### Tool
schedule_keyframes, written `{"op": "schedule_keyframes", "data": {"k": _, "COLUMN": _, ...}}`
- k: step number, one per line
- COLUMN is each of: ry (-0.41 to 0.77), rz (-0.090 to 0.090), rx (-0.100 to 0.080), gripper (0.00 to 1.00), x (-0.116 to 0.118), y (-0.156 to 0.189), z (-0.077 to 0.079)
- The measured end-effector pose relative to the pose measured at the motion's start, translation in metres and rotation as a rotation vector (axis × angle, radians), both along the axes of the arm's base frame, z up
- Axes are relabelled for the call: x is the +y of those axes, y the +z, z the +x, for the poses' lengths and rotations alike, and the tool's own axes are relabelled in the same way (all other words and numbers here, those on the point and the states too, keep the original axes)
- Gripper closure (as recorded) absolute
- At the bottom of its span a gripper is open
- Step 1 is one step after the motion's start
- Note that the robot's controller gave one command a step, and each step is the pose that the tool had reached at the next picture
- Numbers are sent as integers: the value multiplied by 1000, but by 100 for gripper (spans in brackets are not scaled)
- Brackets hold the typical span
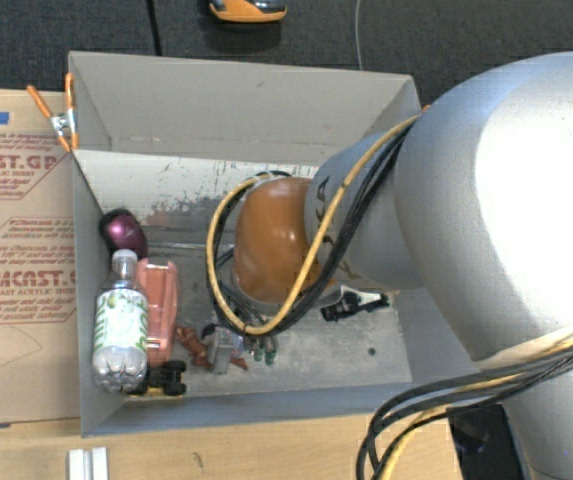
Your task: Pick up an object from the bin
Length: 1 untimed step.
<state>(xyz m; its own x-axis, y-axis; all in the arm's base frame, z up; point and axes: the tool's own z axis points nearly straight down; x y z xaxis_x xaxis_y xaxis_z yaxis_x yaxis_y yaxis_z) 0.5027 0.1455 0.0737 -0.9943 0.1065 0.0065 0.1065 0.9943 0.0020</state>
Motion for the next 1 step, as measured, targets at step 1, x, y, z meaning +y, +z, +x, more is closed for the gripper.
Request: {"op": "schedule_keyframes", "data": {"k": 1, "ry": 0, "rz": 0, "rx": -5, "gripper": 100, "x": 0, "y": 6, "z": 1}}
